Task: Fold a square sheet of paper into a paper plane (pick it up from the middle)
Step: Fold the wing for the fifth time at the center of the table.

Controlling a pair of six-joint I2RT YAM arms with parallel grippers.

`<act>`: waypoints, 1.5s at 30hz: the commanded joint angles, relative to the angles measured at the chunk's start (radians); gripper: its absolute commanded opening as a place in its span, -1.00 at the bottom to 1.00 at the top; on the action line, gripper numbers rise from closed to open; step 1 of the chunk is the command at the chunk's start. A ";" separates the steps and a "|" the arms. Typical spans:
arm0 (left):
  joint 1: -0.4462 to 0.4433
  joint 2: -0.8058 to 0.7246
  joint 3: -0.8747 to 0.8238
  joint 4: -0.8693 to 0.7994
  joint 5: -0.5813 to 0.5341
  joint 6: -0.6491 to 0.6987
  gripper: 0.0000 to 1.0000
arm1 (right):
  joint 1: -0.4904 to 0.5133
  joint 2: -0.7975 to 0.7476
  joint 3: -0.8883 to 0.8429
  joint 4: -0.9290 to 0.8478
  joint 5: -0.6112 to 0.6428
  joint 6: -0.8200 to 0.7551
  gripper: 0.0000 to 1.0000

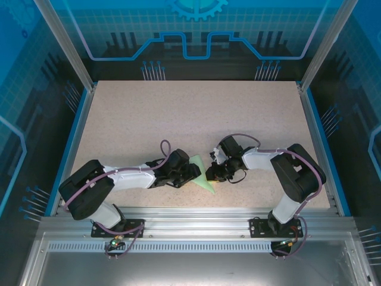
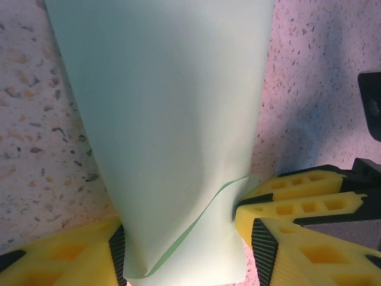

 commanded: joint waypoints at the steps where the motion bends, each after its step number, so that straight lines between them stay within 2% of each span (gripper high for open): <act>1: -0.010 -0.021 0.010 0.010 -0.007 0.003 0.08 | -0.027 0.038 -0.030 -0.005 0.075 0.007 -0.66; 5: -0.012 -0.043 0.002 -0.004 -0.033 -0.008 0.01 | -0.029 0.051 -0.032 0.003 0.073 0.009 -0.66; 7: -0.018 -0.068 -0.005 -0.023 -0.062 -0.021 0.13 | -0.029 0.055 -0.032 0.005 0.074 0.009 -0.65; 9: -0.024 -0.094 -0.021 -0.024 -0.088 -0.032 0.17 | -0.029 0.058 -0.034 0.005 0.076 0.010 -0.65; 16: -0.025 -0.107 -0.098 0.163 -0.063 -0.092 0.24 | -0.030 0.055 -0.036 0.006 0.077 0.013 -0.65; 21: -0.024 -0.100 -0.089 0.184 -0.058 -0.085 0.23 | -0.029 0.046 -0.040 0.012 0.074 0.015 -0.64; 24: -0.025 -0.089 -0.076 0.167 -0.057 -0.078 0.14 | -0.029 0.040 -0.043 0.016 0.074 0.016 -0.64; 30: -0.025 -0.076 -0.056 0.140 -0.058 -0.073 -0.16 | -0.030 0.032 -0.040 0.016 0.075 0.019 -0.63; 34: -0.022 -0.065 -0.021 0.057 -0.062 -0.055 -0.23 | -0.030 0.013 -0.042 0.012 0.075 0.017 -0.62; 41: -0.013 0.021 0.082 -0.068 -0.018 -0.023 -0.64 | -0.030 -0.048 -0.041 0.014 0.084 0.003 -0.57; 45: 0.003 0.055 0.121 -0.115 0.015 -0.010 -0.80 | -0.029 -0.099 -0.050 0.012 0.102 -0.017 -0.57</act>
